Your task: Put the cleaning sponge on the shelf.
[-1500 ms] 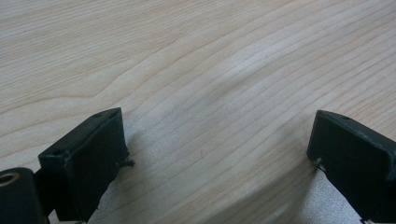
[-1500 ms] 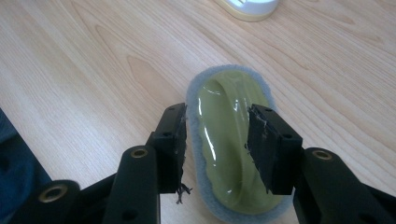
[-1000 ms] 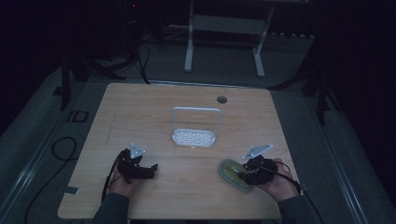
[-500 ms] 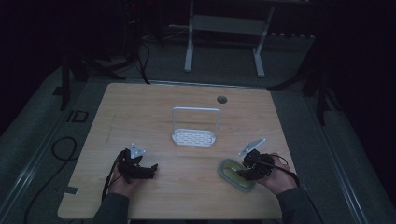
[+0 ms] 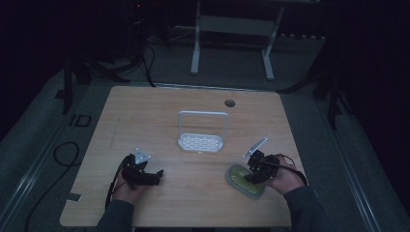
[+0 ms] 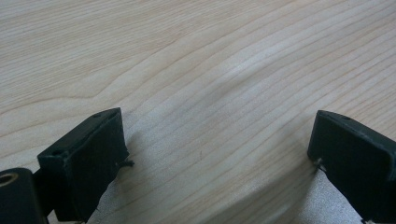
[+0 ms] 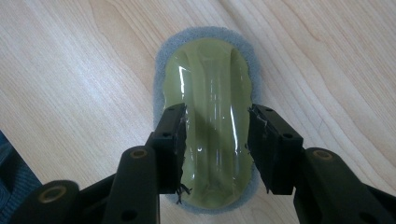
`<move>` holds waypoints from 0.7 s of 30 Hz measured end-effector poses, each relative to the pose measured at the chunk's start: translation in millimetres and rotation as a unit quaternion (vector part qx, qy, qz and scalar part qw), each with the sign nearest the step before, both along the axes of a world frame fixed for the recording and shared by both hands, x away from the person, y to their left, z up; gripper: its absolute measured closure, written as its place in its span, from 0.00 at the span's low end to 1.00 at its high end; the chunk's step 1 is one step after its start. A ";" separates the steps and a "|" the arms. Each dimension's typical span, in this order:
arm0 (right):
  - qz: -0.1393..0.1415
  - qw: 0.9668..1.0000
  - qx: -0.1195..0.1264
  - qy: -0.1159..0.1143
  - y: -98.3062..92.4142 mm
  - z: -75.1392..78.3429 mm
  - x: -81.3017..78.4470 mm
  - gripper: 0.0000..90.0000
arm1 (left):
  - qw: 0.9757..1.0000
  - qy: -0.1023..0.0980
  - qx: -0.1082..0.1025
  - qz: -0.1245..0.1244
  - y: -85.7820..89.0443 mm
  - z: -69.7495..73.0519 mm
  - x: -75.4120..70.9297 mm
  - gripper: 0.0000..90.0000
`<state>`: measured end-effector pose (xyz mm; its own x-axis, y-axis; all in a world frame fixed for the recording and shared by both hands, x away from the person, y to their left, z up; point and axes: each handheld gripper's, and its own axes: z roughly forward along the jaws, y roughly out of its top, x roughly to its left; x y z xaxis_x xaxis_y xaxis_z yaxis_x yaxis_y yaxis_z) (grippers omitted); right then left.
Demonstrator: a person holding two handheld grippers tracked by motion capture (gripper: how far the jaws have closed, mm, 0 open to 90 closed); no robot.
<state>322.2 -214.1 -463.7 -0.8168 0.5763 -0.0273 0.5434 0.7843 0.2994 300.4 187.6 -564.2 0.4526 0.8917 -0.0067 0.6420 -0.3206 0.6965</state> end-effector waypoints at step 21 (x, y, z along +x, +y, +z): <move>0.035 0.996 -0.053 0.065 10.9 -5.4 19.9 0.65 | 1.000 0.000 0.000 0.000 -0.1 0.1 0.1 0.05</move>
<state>342.1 -203.2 -469.1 -0.8557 0.5169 0.0237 0.5147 0.8454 0.1431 300.5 187.5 -564.2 0.4522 0.8919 -0.0062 0.6423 -0.3208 0.6961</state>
